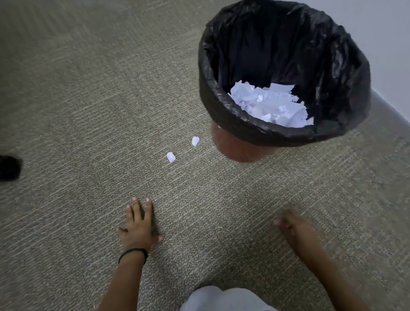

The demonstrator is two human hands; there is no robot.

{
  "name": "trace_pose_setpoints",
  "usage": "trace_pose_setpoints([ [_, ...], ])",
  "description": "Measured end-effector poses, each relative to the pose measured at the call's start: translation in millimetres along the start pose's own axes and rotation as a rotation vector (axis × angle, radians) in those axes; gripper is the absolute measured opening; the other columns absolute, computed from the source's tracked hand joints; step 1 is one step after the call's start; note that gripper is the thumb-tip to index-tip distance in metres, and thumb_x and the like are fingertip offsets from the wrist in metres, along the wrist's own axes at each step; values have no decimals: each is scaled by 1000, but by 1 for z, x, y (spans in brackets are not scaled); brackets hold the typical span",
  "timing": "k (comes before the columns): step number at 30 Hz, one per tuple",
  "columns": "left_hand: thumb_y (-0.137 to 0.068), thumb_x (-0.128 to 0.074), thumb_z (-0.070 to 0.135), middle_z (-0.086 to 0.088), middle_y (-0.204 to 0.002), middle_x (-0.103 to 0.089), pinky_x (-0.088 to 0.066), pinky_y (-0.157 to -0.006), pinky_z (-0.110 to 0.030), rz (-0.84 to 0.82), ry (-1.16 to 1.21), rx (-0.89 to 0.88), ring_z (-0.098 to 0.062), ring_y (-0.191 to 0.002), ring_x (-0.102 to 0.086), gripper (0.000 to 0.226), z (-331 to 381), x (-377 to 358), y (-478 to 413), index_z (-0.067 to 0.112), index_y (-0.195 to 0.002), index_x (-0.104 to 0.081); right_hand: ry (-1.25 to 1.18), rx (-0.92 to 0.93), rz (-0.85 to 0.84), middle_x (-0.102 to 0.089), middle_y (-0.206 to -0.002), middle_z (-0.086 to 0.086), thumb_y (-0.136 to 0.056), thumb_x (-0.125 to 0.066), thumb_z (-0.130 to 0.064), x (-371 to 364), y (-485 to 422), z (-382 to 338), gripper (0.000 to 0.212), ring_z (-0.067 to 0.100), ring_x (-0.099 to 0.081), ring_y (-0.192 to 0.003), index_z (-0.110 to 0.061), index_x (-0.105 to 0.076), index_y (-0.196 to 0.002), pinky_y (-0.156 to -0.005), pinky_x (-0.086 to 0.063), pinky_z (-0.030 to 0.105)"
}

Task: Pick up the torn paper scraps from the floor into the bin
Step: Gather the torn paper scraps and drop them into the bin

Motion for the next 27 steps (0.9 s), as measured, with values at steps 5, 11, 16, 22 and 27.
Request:
trace_pose_setpoints([
  [5, -82, -67, 43, -11, -153, 28, -26, -109, -61, -35, -4, 9, -33, -144, 17, 110, 1, 1, 2, 24, -147, 20, -279, 402, 497, -55, -79, -5, -86, -59, -7, 113, -28, -178, 5, -13, -51, -80, -5, -60, -81, -72, -40, 1],
  [11, -82, -65, 45, -10, -153, 29, -24, -110, -61, -60, -4, -10, -32, -144, 19, 110, -1, 0, 3, 24, -147, 20, -213, 287, 760, -57, -88, 4, -85, -62, -5, 194, -69, -218, 17, 8, -51, -70, -11, -57, -100, -65, -43, 19],
  [16, -76, -69, 50, -6, -152, 32, -16, -108, -67, -58, -4, -34, -31, -143, 23, 118, -5, 1, -4, 28, -144, 25, -203, 453, 628, -58, -98, 8, -83, -54, 10, 144, -88, -260, 27, -3, -50, -81, 0, -59, -107, -72, -39, 2],
  [22, -72, -73, 48, -5, -151, 36, -17, -106, -69, -89, -2, -30, -32, -142, 25, 123, -6, 2, -12, 32, -143, 26, -202, 475, -89, -49, -116, -2, -89, -54, -5, -23, -163, -246, 28, 7, -48, -110, -13, -61, -115, -96, -37, 14],
  [27, -72, -74, 46, -4, -150, 38, -16, -106, -69, -104, 3, -31, -32, -141, 26, 123, -6, 2, -12, 33, -143, 26, -236, 36, -28, -45, -130, 17, -81, -66, -12, -85, -232, -160, 45, 28, -45, -124, -11, -56, -125, -104, -30, 21],
])
Point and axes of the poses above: each hand's wrist, its own y-axis away from the middle knuckle, its own x-axis out of the back of the hand, z = x × y, the point moved 7 cm from there along -y, towards the middle knuckle
